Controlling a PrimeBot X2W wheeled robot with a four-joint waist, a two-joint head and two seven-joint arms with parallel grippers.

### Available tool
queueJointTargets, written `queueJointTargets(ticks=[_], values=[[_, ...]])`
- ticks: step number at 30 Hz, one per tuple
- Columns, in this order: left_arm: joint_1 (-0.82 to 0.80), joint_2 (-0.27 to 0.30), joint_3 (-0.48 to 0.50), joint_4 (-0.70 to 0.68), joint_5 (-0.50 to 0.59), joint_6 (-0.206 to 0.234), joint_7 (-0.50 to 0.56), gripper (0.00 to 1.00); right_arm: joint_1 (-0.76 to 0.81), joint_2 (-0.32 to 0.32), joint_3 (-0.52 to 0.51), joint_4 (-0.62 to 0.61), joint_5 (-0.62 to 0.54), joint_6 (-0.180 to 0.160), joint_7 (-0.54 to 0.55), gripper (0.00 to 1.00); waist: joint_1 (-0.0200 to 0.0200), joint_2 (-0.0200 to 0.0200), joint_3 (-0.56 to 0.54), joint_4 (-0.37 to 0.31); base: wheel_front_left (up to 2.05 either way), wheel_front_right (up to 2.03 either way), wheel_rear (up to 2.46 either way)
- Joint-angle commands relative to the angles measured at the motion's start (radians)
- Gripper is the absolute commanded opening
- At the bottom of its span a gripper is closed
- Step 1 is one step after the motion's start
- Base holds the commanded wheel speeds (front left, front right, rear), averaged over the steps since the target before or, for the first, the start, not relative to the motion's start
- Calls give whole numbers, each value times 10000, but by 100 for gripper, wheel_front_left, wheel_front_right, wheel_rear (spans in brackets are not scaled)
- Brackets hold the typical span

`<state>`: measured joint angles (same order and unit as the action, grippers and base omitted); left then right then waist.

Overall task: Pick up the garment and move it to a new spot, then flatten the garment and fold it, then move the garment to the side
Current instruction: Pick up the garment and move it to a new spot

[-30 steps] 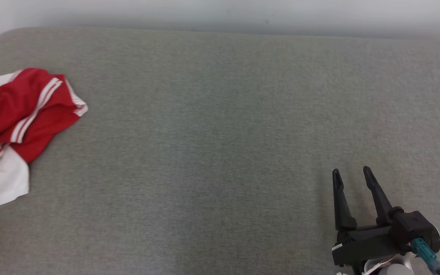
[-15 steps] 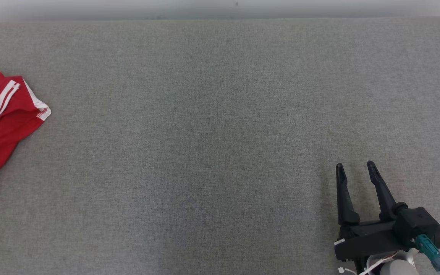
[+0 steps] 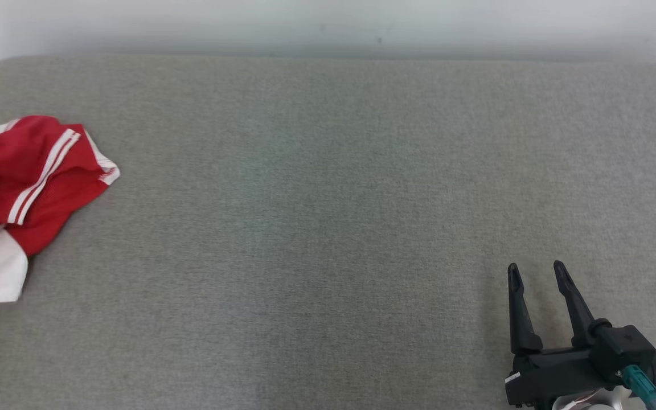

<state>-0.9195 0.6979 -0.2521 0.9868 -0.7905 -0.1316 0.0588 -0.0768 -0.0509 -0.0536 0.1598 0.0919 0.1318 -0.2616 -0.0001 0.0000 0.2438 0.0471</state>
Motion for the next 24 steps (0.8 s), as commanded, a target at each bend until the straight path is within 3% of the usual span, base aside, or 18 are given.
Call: queueJointTargets(ticks=[1, 12, 18, 24], values=[[-256, 22, -78, -182, -34, 24, -232, 0, 112, 15, 13, 27, -69, -21, -44, 100, 1, 0, -376, 324, 0, 0, 0], [-1337, -131, -1150, -2680, -498, 23, -1101, 0, 439, 8, 163, 126, 182, -21, -44, 100, 1, 0, -1071, 324, 0, 0, 0], [-1612, -428, -1833, -4315, -503, 22, -937, 0, 536, 10, 201, 143, 265, -21, -44, 100, 1, 0, -1153, -170, 0, 0, 0], [-1532, -1110, -2289, -5541, -620, 75, -649, 0, 563, 13, 391, 116, 378, -21, -44, 100, 1, 0, -1079, -949, 0, 0, 0]])
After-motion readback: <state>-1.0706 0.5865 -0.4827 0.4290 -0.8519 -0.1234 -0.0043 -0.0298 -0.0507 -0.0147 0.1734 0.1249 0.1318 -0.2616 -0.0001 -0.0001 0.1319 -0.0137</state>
